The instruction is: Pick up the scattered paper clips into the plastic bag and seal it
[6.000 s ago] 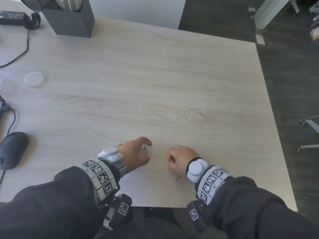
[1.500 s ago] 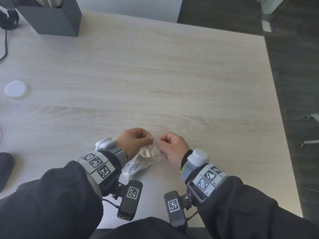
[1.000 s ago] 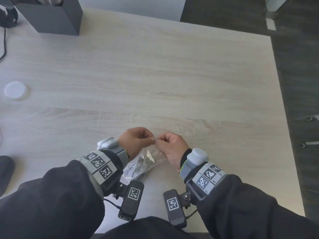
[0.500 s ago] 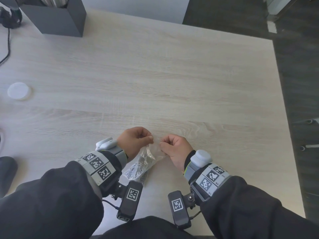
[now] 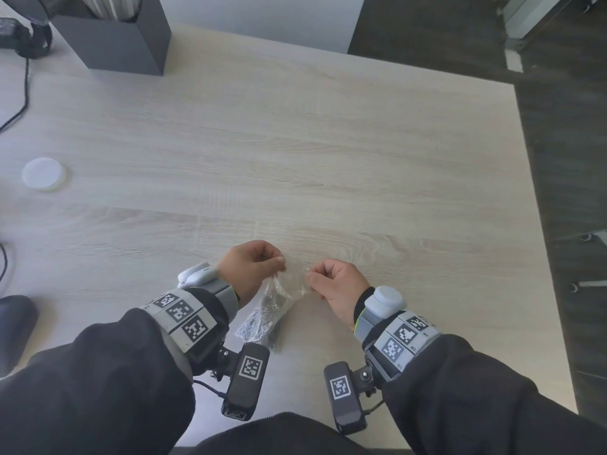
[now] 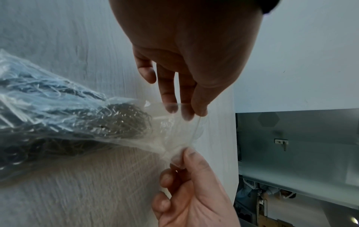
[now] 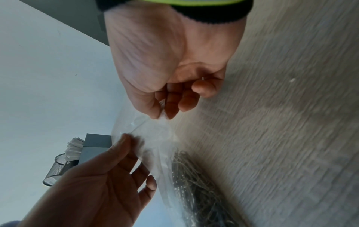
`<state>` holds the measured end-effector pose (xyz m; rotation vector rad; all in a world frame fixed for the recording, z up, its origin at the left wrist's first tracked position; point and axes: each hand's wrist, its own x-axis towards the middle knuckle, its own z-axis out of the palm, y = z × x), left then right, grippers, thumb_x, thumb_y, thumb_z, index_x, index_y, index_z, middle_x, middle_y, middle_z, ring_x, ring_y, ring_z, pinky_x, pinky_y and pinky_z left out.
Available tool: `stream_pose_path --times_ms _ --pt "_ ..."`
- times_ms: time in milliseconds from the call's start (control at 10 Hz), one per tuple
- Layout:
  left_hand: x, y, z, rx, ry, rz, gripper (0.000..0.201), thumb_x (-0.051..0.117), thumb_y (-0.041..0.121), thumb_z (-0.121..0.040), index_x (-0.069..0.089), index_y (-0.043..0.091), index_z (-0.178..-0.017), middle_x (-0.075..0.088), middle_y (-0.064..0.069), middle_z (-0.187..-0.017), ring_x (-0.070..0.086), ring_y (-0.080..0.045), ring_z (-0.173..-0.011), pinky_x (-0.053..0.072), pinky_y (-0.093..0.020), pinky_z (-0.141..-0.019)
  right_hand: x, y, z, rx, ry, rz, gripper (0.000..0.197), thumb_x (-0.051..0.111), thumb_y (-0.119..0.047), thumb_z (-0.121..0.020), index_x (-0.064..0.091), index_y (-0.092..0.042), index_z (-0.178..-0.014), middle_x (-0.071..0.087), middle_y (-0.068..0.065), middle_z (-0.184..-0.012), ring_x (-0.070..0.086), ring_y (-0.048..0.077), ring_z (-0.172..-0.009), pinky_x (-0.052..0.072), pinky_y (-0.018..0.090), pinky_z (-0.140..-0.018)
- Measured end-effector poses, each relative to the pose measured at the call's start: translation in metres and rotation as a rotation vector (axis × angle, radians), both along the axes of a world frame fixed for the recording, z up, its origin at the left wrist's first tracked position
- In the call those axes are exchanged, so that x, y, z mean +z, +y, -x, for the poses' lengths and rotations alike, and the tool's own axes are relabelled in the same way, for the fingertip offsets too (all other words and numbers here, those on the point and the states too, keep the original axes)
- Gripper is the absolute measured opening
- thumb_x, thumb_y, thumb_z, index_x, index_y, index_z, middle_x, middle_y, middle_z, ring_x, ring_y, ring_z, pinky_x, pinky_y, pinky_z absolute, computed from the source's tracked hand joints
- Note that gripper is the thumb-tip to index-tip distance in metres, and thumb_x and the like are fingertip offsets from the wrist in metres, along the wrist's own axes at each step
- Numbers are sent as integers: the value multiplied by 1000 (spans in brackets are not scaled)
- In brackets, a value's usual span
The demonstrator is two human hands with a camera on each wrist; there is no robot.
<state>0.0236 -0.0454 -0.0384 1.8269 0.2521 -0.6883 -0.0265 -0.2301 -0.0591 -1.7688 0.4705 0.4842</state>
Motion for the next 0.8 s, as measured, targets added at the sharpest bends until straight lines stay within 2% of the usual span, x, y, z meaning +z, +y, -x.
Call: stream_pose_path --times_ms 100,200,300,400,500,600,700,800 --pt "2 2 1 28 -8 12 15 71 7 -91 70 13 -77 75 -4 -80 62 -17 -75 50 -30 -79 1 -2 3 6 -7 30 18 66 -23 -87 64 -21 -70 60 -5 -65 46 8 -55 42 24 -59" --pt "3 6 1 40 -10 15 16 71 8 -91 70 13 -77 75 -5 -80 61 -19 -74 51 -36 -82 1 -4 7 41 4 49 15 64 -23 -89 64 -18 -75 62 -3 -69 47 11 -58 43 29 -61" --pt "4 7 5 45 -21 15 16 71 8 -91 70 14 -76 76 -4 -80 62 -19 -74 52 -38 -84 4 -4 10 81 -22 128 18 61 -24 -91 62 -20 -73 60 -7 -67 48 10 -57 44 29 -61" --pt "8 8 11 65 -21 22 18 71 6 -91 70 14 -75 75 -2 -77 62 -18 -73 52 -39 -85 8 -2 13 80 -44 188 25 61 -26 -90 58 -24 -66 56 -11 -58 46 7 -52 42 27 -57" --pt "10 10 11 73 -26 7 12 72 9 -90 74 13 -78 78 -9 -85 64 -18 -78 53 -36 -86 10 -3 13 45 -30 196 25 63 -30 -89 60 -25 -64 54 -14 -50 42 8 -47 38 25 -53" --pt "19 15 13 73 -32 -9 4 73 15 -90 76 16 -88 78 -5 -91 67 -16 -82 52 -27 -83 25 -5 17 50 -43 169 18 63 -31 -89 66 -24 -73 62 -3 -63 48 9 -51 43 26 -56" --pt "24 18 10 52 -72 -35 10 71 16 -92 73 22 -100 74 7 -94 68 -13 -84 48 -25 -76 32 -7 13 20 -68 126 12 62 -29 -89 68 -22 -83 66 5 -76 50 11 -54 47 30 -61" --pt "39 21 13 67 -73 -18 19 67 15 -94 70 18 -113 73 3 -105 68 -16 -87 44 -22 -68 42 -11 11 -15 -121 102 11 62 -27 -89 68 -21 -83 64 0 -72 50 12 -53 45 31 -62"
